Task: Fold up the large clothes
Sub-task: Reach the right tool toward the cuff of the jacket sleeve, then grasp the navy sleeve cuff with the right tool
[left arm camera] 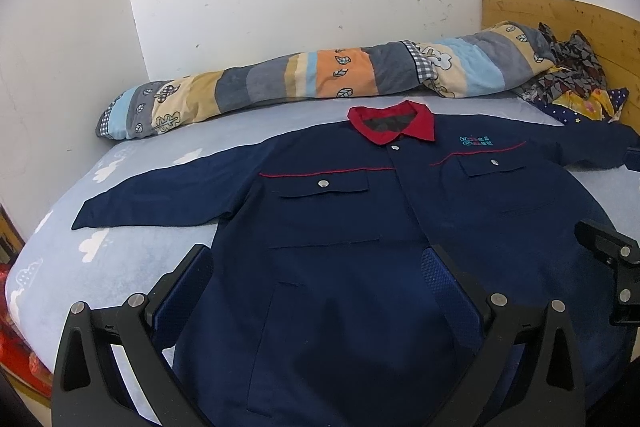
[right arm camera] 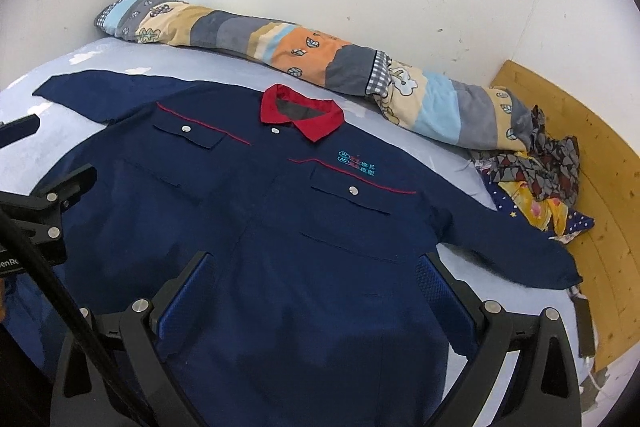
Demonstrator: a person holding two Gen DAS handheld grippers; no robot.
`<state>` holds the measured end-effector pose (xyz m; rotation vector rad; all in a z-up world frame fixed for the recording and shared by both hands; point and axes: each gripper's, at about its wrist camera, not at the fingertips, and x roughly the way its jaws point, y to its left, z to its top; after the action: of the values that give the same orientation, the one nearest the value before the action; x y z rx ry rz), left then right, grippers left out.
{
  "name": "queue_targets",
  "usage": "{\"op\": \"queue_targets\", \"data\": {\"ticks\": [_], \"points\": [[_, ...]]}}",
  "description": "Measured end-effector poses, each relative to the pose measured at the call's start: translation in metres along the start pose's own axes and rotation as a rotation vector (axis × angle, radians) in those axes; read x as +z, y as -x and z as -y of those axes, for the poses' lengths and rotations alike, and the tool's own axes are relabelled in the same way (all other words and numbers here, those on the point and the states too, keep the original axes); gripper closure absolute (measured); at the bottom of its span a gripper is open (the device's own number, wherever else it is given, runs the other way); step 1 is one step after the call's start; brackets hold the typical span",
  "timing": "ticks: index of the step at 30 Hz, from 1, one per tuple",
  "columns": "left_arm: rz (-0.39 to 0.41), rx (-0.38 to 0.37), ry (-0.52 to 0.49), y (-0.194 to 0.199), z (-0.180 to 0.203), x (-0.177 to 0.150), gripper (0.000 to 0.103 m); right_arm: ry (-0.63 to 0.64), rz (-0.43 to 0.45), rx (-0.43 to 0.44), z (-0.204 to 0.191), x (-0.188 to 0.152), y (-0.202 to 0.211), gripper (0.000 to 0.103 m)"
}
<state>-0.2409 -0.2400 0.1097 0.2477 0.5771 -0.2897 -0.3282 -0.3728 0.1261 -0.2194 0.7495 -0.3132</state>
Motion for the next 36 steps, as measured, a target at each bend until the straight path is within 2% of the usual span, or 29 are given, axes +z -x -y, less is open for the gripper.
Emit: {"op": "queue_targets", "data": {"ticks": [4, 6, 9, 13, 15, 18, 21, 25, 27, 29, 32, 34, 36], "points": [[-0.001, -0.002, -0.004, 0.0, 0.0, 0.0, 0.0, -0.012, -0.004, 0.008, 0.001, 0.001, 0.0, 0.001], [0.0, -0.003, -0.004, 0.0, 0.0, 0.0, 0.0, -0.066, -0.012, 0.04, 0.012, 0.002, -0.001, 0.001], [-0.003, -0.002, -0.004, -0.001, 0.001, -0.001, 0.0, -0.252, -0.041, 0.141, 0.049, -0.001, -0.008, 0.001], [-0.009, -0.009, -0.014, -0.001, 0.005, -0.001, 0.0, -0.447, -0.097, 0.182, 0.099, -0.016, -0.023, 0.001], [-0.012, -0.015, -0.018, -0.002, 0.008, -0.001, 0.0, -0.537, -0.105, 0.203, 0.129, -0.025, -0.028, 0.001], [-0.025, -0.045, -0.012, -0.009, 0.014, 0.004, 0.0, -0.69, -0.081, 0.168, 0.187, -0.041, -0.03, 0.001], [-0.023, -0.055, -0.025, -0.019, 0.023, 0.016, 0.0, -0.87, -0.054, 0.169, 0.253, -0.063, -0.039, 0.001], [-0.007, -0.05, -0.036, -0.038, 0.037, 0.034, 0.0, -1.058, -0.025, 0.109, 0.342, -0.103, -0.06, 0.001], [-0.021, -0.072, -0.023, -0.044, 0.041, 0.037, 0.0, -1.152, -0.014, 0.081, 0.381, -0.13, -0.071, 0.006], [-0.04, -0.103, -0.017, -0.047, 0.046, 0.037, 0.0, -1.221, 0.003, 0.059, 0.414, -0.15, -0.078, 0.016], [-0.044, -0.13, -0.038, -0.046, 0.053, 0.035, 0.0, -1.328, 0.045, 0.073, 0.452, -0.179, -0.088, 0.021], [-0.033, -0.123, -0.071, -0.043, 0.056, 0.031, 0.0, -1.388, 0.074, 0.077, 0.469, -0.193, -0.097, 0.028], [-0.03, -0.117, -0.092, -0.044, 0.057, 0.03, 0.0, -1.422, 0.09, 0.083, 0.48, -0.2, -0.104, 0.039]]}}
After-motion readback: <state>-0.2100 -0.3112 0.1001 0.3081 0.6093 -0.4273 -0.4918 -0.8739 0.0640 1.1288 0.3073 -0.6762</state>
